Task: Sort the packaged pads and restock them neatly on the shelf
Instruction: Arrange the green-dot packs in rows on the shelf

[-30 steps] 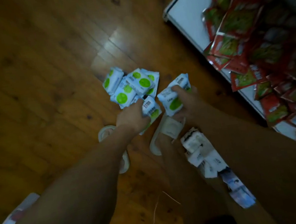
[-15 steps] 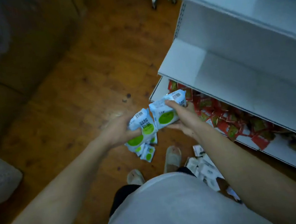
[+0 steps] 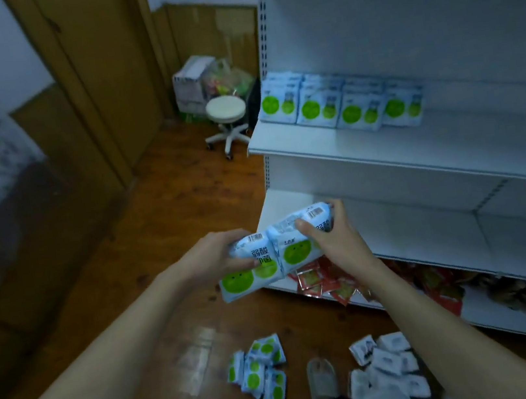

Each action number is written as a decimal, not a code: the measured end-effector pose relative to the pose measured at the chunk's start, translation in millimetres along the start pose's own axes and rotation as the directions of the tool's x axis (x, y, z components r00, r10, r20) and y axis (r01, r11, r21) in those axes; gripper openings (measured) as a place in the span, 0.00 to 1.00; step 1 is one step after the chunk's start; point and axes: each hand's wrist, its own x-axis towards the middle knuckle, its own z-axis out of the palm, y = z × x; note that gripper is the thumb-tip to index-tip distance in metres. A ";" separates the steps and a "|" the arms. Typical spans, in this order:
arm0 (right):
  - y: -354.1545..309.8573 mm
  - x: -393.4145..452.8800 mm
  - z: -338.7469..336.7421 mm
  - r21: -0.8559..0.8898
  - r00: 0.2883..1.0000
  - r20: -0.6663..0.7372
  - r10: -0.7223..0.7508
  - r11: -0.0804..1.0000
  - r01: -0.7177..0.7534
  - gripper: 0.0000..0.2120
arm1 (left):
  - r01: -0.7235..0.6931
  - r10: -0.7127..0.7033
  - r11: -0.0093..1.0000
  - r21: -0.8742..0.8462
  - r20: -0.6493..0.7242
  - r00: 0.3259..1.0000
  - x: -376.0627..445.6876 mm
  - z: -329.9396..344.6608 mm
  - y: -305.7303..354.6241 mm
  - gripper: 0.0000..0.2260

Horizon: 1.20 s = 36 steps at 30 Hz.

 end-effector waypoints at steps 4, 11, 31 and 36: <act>-27.2 -1.0 -20.5 -0.077 0.989 -0.014 -0.145 0.987 0.144 0.27 | -0.095 0.095 0.993 0.075 0.002 0.996 13.6 -30.9 25.1 0.14; -60.9 -7.0 -63.0 -0.107 0.979 -0.006 -0.204 0.973 0.203 0.24 | -0.171 0.171 0.967 0.186 0.017 0.985 35.7 -65.6 64.5 0.11; -61.0 22.6 -162.1 -0.168 0.946 -0.264 -0.189 0.975 0.148 0.16 | -0.183 0.202 0.934 0.308 -0.031 0.979 115.6 -86.8 139.2 0.18; -44.6 68.6 -191.3 -0.235 0.928 -0.330 -0.176 0.967 0.100 0.15 | -0.145 0.161 0.944 0.295 -0.032 0.986 158.1 -83.2 144.6 0.20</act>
